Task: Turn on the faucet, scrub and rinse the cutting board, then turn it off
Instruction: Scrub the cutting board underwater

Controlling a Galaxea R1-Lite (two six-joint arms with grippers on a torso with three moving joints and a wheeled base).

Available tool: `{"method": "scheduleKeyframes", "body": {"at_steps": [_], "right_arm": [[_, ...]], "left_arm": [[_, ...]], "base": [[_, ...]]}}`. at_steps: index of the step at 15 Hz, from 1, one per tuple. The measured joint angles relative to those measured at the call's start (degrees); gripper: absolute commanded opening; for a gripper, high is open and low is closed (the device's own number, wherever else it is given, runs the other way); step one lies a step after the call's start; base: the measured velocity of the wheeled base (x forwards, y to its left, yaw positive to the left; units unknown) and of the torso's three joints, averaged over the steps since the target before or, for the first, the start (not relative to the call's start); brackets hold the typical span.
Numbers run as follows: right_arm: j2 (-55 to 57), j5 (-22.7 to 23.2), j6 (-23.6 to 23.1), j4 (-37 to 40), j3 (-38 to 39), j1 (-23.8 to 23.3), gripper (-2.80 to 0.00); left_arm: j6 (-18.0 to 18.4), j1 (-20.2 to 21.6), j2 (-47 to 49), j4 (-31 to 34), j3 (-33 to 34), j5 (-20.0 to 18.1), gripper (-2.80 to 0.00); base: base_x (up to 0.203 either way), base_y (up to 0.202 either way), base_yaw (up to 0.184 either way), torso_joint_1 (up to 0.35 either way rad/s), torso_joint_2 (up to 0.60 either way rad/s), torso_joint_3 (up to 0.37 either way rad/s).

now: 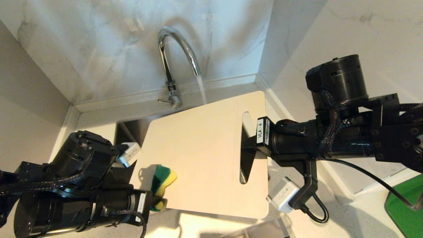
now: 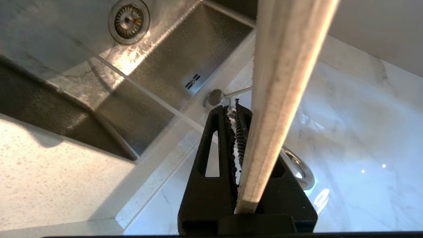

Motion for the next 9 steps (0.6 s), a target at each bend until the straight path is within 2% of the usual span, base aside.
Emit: {"method": "scheduleKeyframes", "body": {"at_steps": [4, 7, 9], "right_arm": [[0.1, 0.0, 0.1, -0.2, 0.1, 0.0, -2.8], [0.0, 0.1, 0.2, -0.3, 0.2, 0.0, -2.8], [0.0, 0.1, 0.2, -0.3, 0.3, 0.0, -2.8]], "left_arm": [[1.4, 6.5, 0.8, -7.9, 9.0, -3.9, -2.8], [4.4, 13.5, 1.9, -13.9, 14.9, -7.4, -2.8], [7.1, 19.5, 2.4, -16.0, 17.6, -10.7, -2.8]], "base": [[0.0, 0.0, 0.0, 0.0, 0.0, 0.0], [0.0, 0.0, 0.0, 0.0, 0.0, 0.0], [0.0, 0.0, 0.0, 0.0, 0.0, 0.0]]}}
